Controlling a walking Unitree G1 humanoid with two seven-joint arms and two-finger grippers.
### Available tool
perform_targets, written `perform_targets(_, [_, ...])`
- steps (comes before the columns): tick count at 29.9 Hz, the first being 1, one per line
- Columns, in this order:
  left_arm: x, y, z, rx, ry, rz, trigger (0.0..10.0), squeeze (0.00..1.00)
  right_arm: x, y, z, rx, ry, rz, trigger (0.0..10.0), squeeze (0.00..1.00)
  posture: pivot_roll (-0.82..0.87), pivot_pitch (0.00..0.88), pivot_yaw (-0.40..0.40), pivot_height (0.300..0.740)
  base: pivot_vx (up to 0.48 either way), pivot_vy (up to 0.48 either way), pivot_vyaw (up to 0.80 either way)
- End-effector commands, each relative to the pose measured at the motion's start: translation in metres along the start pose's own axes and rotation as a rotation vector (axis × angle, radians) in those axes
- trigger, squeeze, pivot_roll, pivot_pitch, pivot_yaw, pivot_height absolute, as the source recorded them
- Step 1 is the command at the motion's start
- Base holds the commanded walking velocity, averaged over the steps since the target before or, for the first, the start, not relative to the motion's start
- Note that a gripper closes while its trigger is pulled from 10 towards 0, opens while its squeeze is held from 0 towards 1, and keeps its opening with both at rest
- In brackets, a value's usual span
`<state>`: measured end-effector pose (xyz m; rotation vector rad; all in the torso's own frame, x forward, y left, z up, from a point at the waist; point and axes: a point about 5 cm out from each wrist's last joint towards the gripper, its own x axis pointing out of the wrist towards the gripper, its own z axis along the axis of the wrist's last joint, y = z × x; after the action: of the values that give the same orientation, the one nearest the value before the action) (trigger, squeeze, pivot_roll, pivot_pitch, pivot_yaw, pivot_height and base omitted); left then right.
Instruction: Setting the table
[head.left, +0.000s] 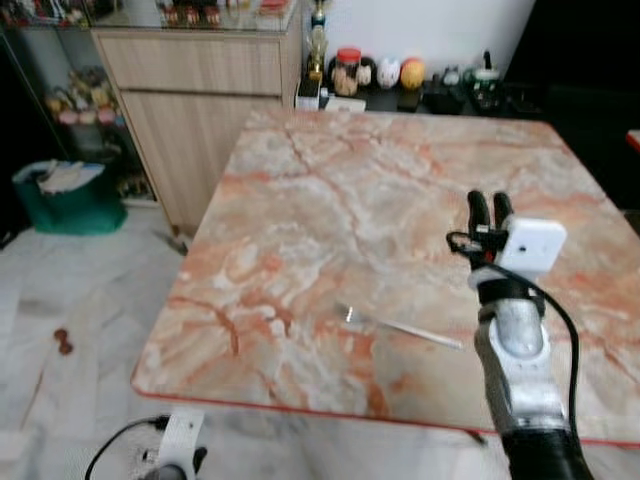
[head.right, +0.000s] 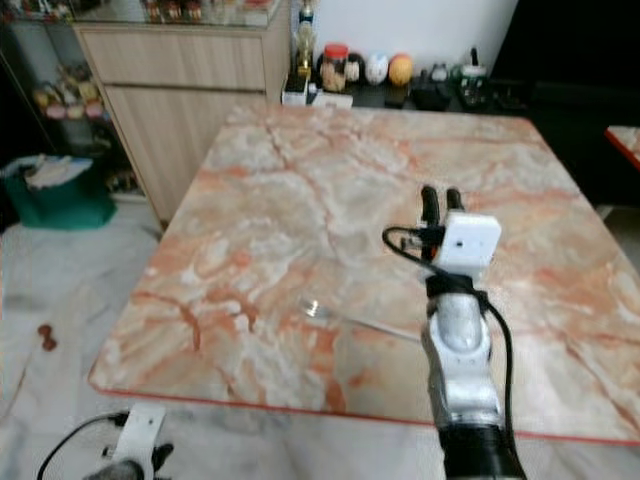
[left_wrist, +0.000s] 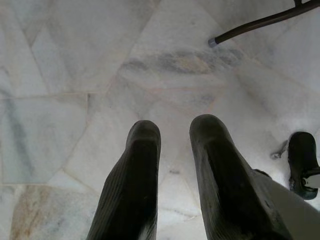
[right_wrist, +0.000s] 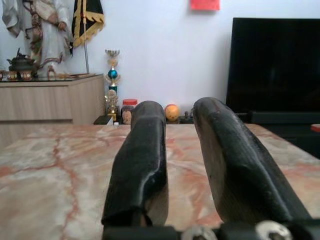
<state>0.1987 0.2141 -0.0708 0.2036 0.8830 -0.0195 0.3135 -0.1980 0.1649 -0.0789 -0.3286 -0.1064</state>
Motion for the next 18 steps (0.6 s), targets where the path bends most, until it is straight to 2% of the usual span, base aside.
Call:
perform_targets(1, [-0.001,-0.002,-0.005,0.006,0.024,-0.011,10.0,0.0,0.002,-0.005,-0.006,-0.022,0.051,0.028,10.0,1.0,0.04,0.0,-0.015,0.727,0.0,0.0,0.0])
perform_targets(5, [-0.001,-0.002,-0.005,0.009,0.026,-0.012,10.0,0.0,0.003,-0.007,-0.009,-0.037,0.08,0.078,10.0,1.0,0.04,0.0,-0.012,0.727,0.0,0.0,0.0])
perform_targets(8, [0.0,-0.002,-0.004,0.011,0.027,-0.012,10.0,0.0,0.007,-0.001,-0.01,-0.052,0.106,0.19,10.0,1.0,0.04,0.0,-0.011,0.727,0.0,0.0,0.0])
perform_targets(11, [0.0,-0.002,-0.004,0.009,0.026,-0.012,10.0,0.0,0.008,0.002,-0.011,-0.058,0.114,0.243,10.0,1.0,0.04,0.0,-0.015,0.727,0.0,0.0,0.0])
perform_targets(14, [0.0,-0.002,-0.004,-0.002,0.024,-0.005,10.0,0.0,0.008,0.007,-0.014,-0.031,0.16,0.371,10.0,1.0,0.05,0.0,-0.016,0.727,0.0,0.0,0.0])
perform_targets(15, [0.0,-0.002,-0.004,-0.002,0.024,-0.005,10.0,0.0,0.008,0.007,-0.014,-0.031,0.16,0.371,10.0,1.0,0.05,0.0,-0.016,0.727,0.0,0.0,0.0])
perform_targets(16, [0.0,-0.002,-0.003,-0.004,0.023,-0.004,10.0,0.0,0.005,0.01,-0.017,-0.046,0.19,0.461,10.0,1.0,0.05,0.0,-0.015,0.727,0.0,0.0,0.0])
perform_targets(18, [0.0,-0.002,-0.003,-0.006,0.023,-0.003,10.0,0.0,0.003,0.01,-0.018,-0.052,0.205,0.515,10.0,1.0,0.05,0.0,-0.013,0.727,0.0,0.0,0.0])
